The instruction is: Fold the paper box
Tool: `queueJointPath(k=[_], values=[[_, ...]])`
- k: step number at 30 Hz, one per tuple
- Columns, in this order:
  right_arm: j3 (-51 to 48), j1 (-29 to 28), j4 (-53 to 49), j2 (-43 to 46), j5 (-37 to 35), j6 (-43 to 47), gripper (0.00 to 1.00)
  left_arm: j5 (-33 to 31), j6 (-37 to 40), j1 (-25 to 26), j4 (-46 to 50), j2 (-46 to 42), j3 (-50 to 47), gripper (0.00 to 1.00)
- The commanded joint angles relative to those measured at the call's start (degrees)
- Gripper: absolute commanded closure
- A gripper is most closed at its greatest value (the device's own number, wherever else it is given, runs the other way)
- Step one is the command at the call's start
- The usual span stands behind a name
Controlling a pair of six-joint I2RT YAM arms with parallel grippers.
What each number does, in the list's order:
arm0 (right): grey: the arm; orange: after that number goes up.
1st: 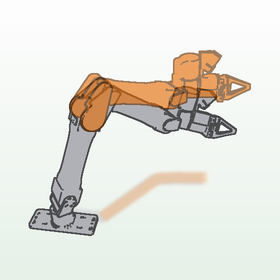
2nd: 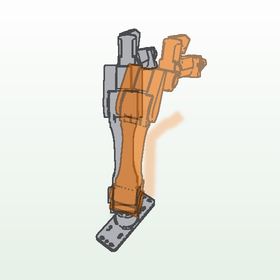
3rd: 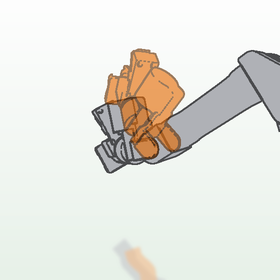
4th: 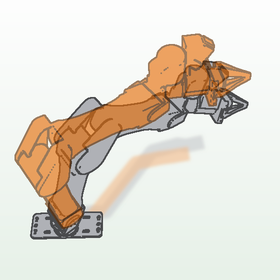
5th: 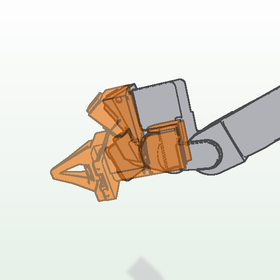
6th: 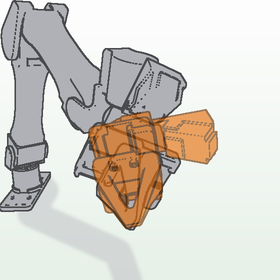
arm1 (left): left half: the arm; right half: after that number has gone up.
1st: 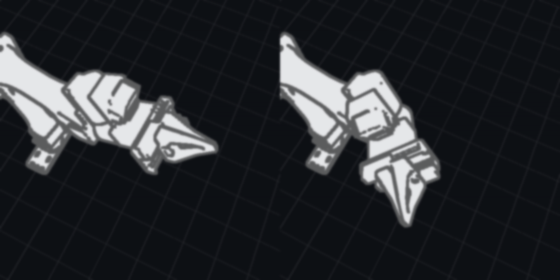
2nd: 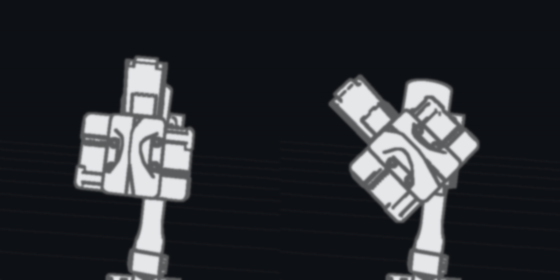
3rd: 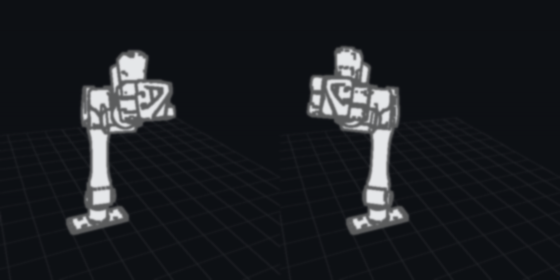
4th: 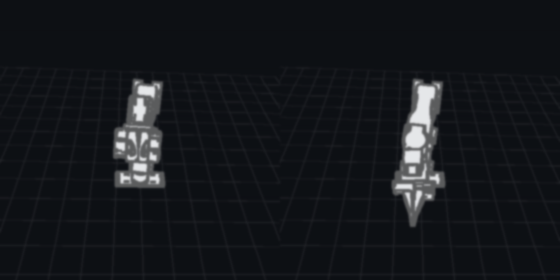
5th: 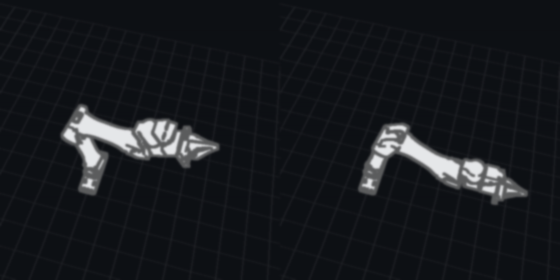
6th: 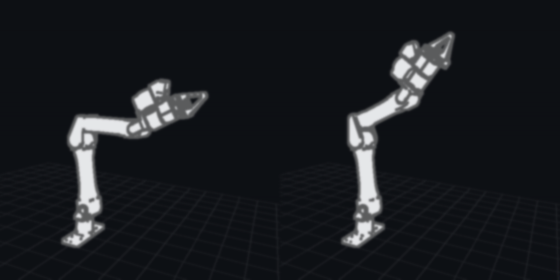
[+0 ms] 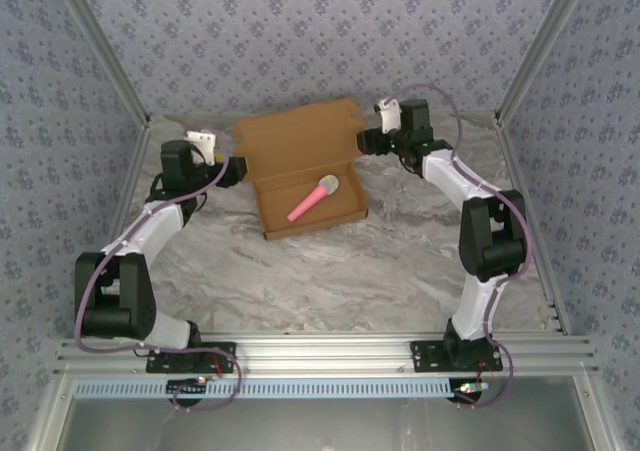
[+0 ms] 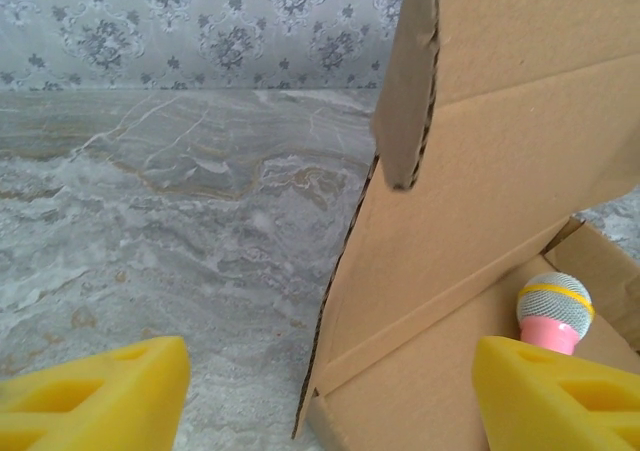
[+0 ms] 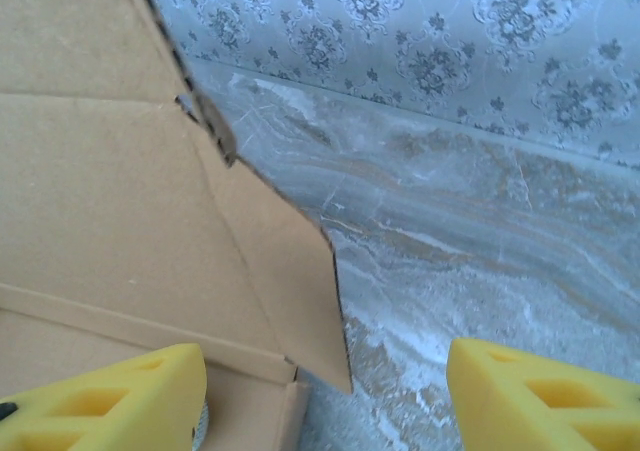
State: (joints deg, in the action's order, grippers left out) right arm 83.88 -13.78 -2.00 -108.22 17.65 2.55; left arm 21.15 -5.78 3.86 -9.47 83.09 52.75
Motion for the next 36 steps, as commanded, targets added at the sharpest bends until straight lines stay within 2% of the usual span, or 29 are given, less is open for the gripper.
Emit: queueJointPath(k=[1, 4, 10, 14, 18, 23, 29, 36], values=[[4.9, 0.1, -2.3, -3.4, 3.7, 4.6, 0.34, 3.1, 1.7, -0.2, -1.0, 1.5, 3.3, 0.32], [7.7, 0.2, -2.9, -5.6, 4.6, 5.4, 0.36, 3.7, 1.8, -0.2, 0.2, 3.1, 4.8, 0.40], [12.5, 0.3, -4.4, -8.8, 6.0, 6.7, 0.40, 4.4, 1.9, 0.0, 1.5, 4.7, 6.3, 0.48], [13.9, 0.3, -4.9, -10.1, 7.3, 7.1, 0.49, 4.4, 1.9, 0.2, 1.4, 5.9, 7.3, 0.51], [14.1, 0.2, -4.8, -10.3, 8.2, 7.2, 0.60, 5.0, 1.8, 0.3, 2.7, 7.8, 9.3, 0.58], [14.1, -0.3, -5.4, -10.1, 7.8, 7.2, 0.70, 5.5, 1.7, 0.8, 3.2, 8.7, 10.4, 0.72], [12.7, -1.6, -6.0, -8.8, 4.0, 5.5, 0.78, 5.0, 1.5, 1.3, 3.6, 9.2, 10.8, 0.79], [9.5, -5.1, -5.8, -5.5, -7.3, -0.4, 0.85, 1.7, -0.3, 2.8, 2.8, 9.2, 10.9, 0.85]])
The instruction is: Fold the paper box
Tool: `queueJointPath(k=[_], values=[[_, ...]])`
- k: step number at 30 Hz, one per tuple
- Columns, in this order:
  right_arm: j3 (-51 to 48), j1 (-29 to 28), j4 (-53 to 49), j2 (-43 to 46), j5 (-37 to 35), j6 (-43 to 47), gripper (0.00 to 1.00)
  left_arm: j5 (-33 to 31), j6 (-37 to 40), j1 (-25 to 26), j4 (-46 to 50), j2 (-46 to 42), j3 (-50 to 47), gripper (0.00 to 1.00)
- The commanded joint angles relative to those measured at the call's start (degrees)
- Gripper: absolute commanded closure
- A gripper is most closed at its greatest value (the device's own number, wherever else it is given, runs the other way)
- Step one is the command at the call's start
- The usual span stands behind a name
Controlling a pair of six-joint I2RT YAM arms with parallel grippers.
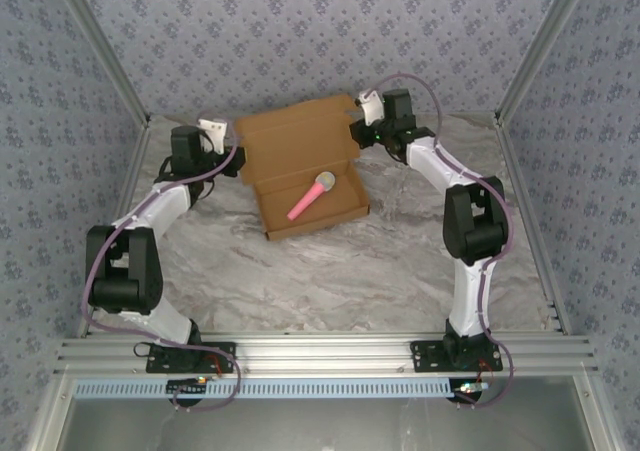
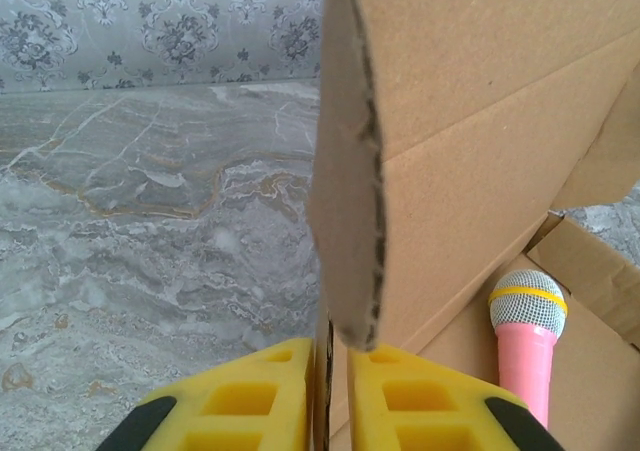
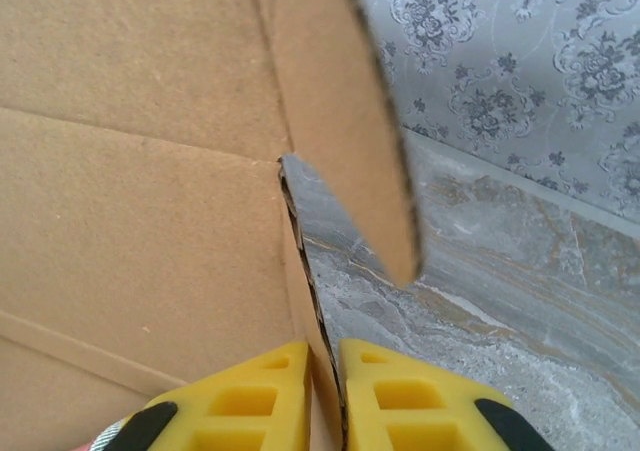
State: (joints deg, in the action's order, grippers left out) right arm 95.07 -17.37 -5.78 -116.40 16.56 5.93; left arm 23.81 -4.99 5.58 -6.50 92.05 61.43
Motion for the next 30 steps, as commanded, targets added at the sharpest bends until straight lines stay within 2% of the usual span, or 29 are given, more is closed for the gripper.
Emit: queueJointPath(k=[1, 5, 14, 21, 30], values=[[-2.4, -2.2, -1.8, 3.2, -8.2, -5.0, 0.86, -1.8, -1.5, 1.5, -0.2, 0.4, 2.4, 0.87], [-3.7, -4.4, -2.7, 4.8, -17.4, -10.6, 0.90, -6.4, -3.4, 3.2, -0.5, 0.4, 2.7, 0.92], [-7.6, -8.0, -3.0, 8.4, -33.1, -21.5, 0.92, -22.2, -11.5, 9.4, -3.1, -0.6, 2.9, 0.94], [-12.2, -8.1, -0.6, 12.3, -37.0, -25.1, 0.93, -30.7, -17.6, 13.9, -7.2, 1.1, 3.5, 1.00], [-17.7, -6.3, 4.7, 17.2, -39.9, -25.1, 0.94, -39.5, -20.8, 19.8, -13.4, 4.6, 4.8, 1.00]])
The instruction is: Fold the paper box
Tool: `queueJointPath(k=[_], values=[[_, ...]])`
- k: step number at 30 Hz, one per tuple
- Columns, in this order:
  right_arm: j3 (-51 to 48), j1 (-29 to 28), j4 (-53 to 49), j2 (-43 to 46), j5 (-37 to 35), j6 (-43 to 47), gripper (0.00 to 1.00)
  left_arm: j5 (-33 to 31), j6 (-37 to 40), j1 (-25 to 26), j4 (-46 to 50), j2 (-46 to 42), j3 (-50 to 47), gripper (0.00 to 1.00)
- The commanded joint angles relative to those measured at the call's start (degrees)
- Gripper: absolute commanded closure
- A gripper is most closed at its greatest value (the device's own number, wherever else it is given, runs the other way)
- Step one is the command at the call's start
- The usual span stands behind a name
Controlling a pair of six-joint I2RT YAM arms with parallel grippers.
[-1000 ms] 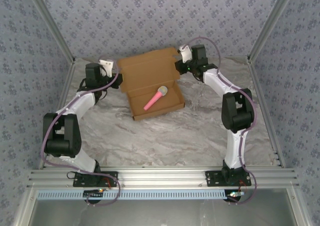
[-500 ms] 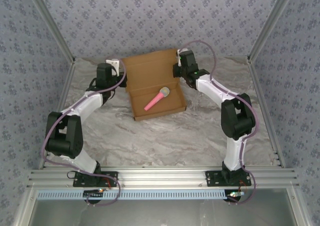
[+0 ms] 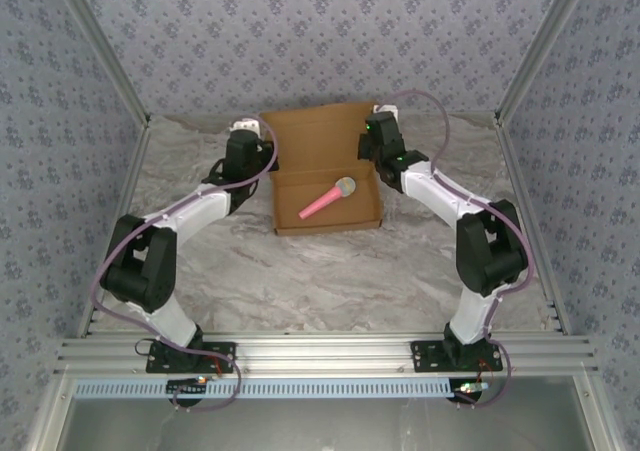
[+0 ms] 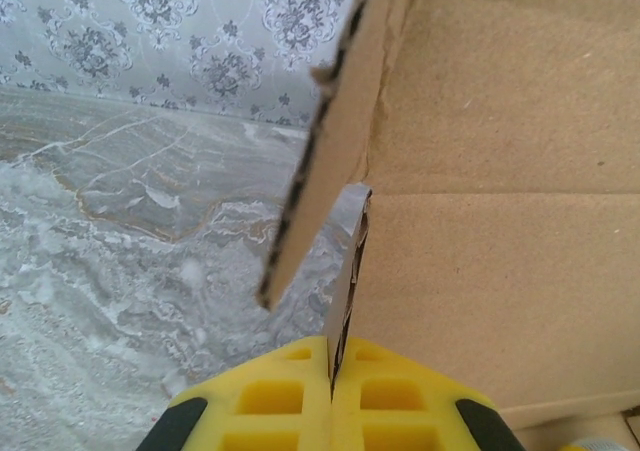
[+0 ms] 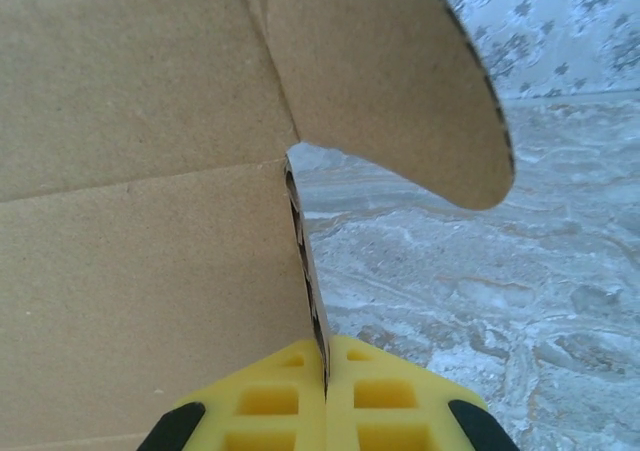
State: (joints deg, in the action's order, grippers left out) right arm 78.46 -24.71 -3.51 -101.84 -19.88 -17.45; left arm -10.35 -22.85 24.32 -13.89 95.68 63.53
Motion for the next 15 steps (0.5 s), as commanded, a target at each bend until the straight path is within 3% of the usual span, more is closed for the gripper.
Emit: queueJointPath(k=[1, 15], values=[[-1.4, 1.2, 2.7, 2.9, -3.7, -1.8, 0.94, -6.2, -3.3, 1.7, -6.6, 1.5, 2.9, 1.00], [-7.7, 3.6, 8.4, 4.4, -0.1, -7.8, 0.94, -17.0, -7.6, 8.7, -15.9, 2.4, -2.9, 1.00]])
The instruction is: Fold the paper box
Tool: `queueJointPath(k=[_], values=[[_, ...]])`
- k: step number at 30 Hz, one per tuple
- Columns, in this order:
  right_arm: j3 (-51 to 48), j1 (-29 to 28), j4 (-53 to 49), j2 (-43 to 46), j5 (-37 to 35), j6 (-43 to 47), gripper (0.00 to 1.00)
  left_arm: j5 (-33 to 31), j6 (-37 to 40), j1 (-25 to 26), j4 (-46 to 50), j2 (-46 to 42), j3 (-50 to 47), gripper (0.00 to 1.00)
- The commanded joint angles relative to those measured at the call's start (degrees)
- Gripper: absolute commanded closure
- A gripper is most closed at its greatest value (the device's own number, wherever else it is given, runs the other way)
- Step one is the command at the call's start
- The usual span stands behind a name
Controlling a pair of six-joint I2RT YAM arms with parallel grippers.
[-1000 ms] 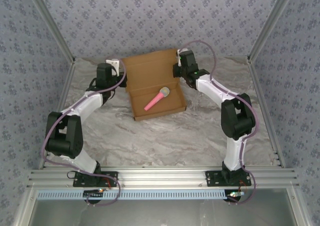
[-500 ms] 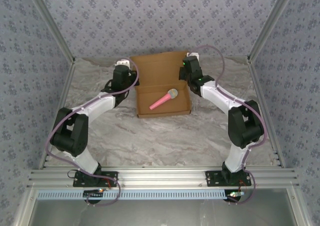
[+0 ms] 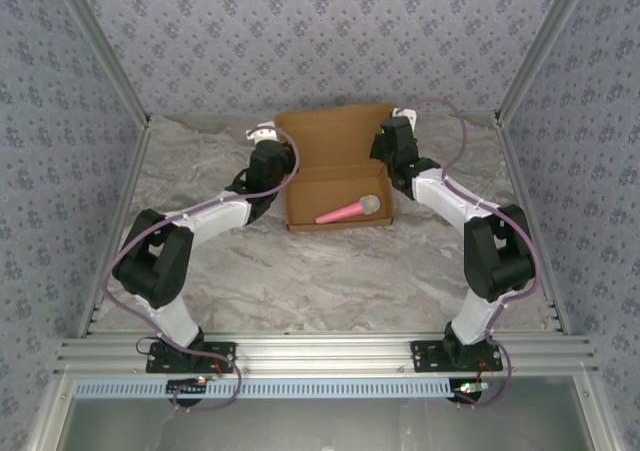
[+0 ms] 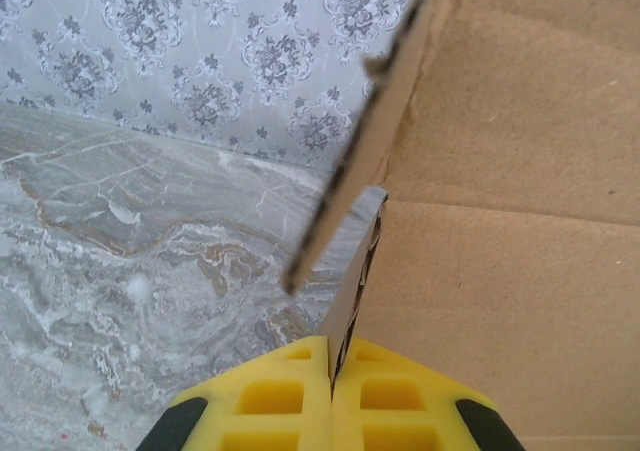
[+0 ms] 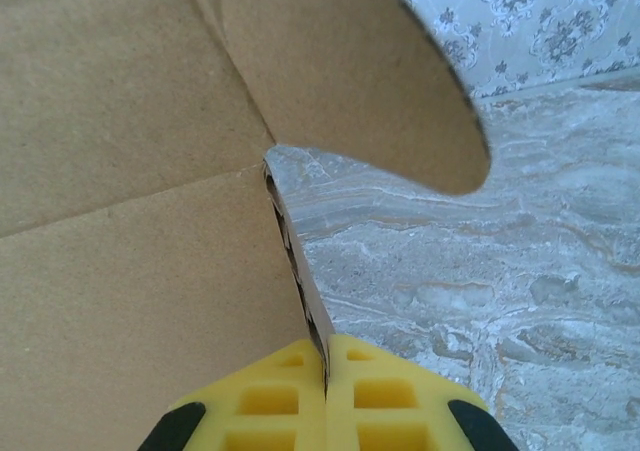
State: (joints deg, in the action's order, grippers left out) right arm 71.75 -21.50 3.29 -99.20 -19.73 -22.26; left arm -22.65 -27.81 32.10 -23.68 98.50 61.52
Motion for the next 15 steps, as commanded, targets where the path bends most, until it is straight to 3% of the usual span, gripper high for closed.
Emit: queueJointPath(k=[1, 9, 15], values=[[-1.4, 0.4, 1.9, 1.9, -0.1, -3.3, 0.94, -5.7, -2.6, 1.5, -6.6, -0.3, -1.4, 1.00], [-5.6, 0.4, 5.0, 3.6, 1.2, -4.9, 0.94, -8.4, -3.6, 3.7, -9.2, -0.4, -4.6, 1.00], [-10.9, 0.3, 10.3, 6.6, 2.9, -5.3, 0.94, -9.5, -2.9, 5.7, -16.9, -0.2, -10.6, 1.00]])
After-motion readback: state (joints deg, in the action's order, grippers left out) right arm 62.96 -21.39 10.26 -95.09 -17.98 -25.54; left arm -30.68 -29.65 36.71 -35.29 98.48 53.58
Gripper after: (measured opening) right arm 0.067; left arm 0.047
